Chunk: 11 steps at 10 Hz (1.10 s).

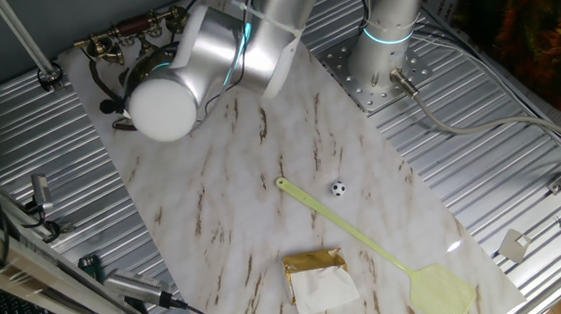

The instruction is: Dial a number on an old rotary phone

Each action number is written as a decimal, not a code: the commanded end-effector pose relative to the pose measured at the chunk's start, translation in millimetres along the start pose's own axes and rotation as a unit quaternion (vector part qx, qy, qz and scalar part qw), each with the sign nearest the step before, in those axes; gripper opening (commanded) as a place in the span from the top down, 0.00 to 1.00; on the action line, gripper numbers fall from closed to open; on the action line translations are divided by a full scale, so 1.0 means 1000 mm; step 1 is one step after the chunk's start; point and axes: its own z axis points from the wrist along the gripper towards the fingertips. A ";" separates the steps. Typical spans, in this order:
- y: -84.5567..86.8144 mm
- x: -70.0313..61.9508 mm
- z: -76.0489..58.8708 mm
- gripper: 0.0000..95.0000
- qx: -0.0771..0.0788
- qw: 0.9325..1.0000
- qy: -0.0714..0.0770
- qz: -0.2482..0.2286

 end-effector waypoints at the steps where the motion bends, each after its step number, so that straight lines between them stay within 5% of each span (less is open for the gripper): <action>1: -0.001 -0.001 0.000 1.00 0.008 1.000 0.003 -0.005; 11: -0.001 -0.002 0.001 1.00 0.071 0.997 0.008 -0.036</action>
